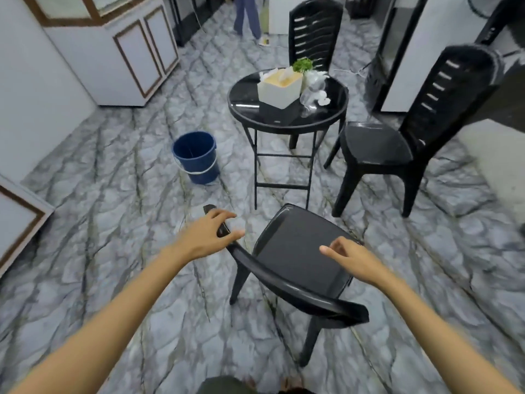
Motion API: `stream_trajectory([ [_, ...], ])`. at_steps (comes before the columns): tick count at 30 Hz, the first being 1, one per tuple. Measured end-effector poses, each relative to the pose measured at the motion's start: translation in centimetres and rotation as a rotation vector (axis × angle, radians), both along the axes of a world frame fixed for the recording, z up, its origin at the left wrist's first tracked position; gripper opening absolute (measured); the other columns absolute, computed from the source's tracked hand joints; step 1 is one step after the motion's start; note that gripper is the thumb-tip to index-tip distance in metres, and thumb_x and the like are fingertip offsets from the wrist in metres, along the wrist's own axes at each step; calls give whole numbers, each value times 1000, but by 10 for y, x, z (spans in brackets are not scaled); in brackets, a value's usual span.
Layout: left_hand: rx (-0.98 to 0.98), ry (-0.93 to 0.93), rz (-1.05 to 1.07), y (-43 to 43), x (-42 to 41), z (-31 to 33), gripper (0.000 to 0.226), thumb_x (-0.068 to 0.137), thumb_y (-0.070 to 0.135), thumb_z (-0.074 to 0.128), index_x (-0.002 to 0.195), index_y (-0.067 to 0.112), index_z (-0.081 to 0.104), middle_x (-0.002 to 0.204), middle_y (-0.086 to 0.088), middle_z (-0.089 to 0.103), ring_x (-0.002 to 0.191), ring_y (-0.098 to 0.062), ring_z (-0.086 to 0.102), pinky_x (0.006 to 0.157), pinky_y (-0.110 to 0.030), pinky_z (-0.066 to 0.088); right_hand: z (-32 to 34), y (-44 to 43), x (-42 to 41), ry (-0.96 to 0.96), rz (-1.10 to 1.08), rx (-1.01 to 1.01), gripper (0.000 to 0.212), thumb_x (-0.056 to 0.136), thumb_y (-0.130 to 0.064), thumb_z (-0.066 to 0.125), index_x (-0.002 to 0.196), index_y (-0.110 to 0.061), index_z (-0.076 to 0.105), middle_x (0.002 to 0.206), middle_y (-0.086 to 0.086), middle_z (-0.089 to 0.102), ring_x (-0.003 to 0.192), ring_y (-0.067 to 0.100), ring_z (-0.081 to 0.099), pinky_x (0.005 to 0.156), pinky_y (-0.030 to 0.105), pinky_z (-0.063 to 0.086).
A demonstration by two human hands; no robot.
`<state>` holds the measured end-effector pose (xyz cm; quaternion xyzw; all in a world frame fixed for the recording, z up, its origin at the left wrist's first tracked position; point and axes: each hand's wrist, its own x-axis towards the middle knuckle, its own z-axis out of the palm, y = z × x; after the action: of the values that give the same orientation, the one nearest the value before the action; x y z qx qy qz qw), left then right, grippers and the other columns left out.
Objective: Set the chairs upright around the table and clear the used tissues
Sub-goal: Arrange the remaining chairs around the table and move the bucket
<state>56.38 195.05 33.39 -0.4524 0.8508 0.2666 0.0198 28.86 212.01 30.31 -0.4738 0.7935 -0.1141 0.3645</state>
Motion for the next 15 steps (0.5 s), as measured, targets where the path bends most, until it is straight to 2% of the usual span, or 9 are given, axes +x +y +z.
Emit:
stream_trajectory([
  [2,52,-3,-56,0,-3,-3,91,63,86,33,135,31,41,145,4,37,118,-16,49,95,-29,39,0,26,6,-38,-82,2,54,82,-69,38,102,-21,53,101,-3,58,91,13,55,76,28,42],
  [3,51,-5,-59,-3,-4,-5,97,59,90,30,136,32,40,145,3,37,119,-17,48,97,-31,38,3,38,10,-59,-123,-3,63,76,-77,35,102,-22,53,100,-4,58,89,10,54,72,24,41],
  [5,30,-7,-38,-13,-4,-6,100,57,91,30,137,32,39,143,-2,39,122,-21,47,100,-34,37,5,56,16,-99,-206,-52,93,52,-97,24,102,-24,54,100,-10,59,89,2,55,69,16,39],
  [6,25,-10,-35,-17,-4,-5,100,57,92,31,137,32,39,142,-4,41,123,-23,46,101,-36,37,2,64,16,-120,-246,-72,102,44,-101,21,103,-24,55,102,-10,59,90,3,56,69,16,39],
  [7,28,-17,-43,-21,-4,-5,101,55,91,31,137,32,40,140,-6,42,123,-24,46,102,-36,36,1,70,18,-140,-269,-82,102,46,-101,22,104,-24,56,104,-9,60,92,6,58,70,18,40],
  [9,40,-18,-86,-26,-4,-5,102,53,91,30,135,31,42,138,-6,45,121,-24,46,99,-35,37,0,78,27,-152,-288,-53,79,70,-85,31,109,-21,57,113,-4,61,99,12,58,76,24,39],
  [11,79,-10,-118,-28,-5,-6,94,58,90,34,133,32,44,135,-3,47,112,-21,52,88,-30,47,0,82,37,-113,-287,-4,56,87,-64,35,115,-20,57,120,-2,61,99,13,54,77,24,38],
  [13,124,15,-141,-27,-4,-6,83,64,83,41,130,34,46,127,2,48,92,-14,57,64,-26,56,2,83,45,-78,-295,49,55,90,-60,35,119,-19,56,122,0,61,95,14,54,68,21,42],
  [15,164,50,-141,-30,-3,-7,83,58,83,42,126,36,48,120,7,48,83,-7,58,56,-22,54,5,82,52,-157,-404,97,56,89,-63,38,122,-21,52,121,1,59,90,21,63,67,29,54],
])
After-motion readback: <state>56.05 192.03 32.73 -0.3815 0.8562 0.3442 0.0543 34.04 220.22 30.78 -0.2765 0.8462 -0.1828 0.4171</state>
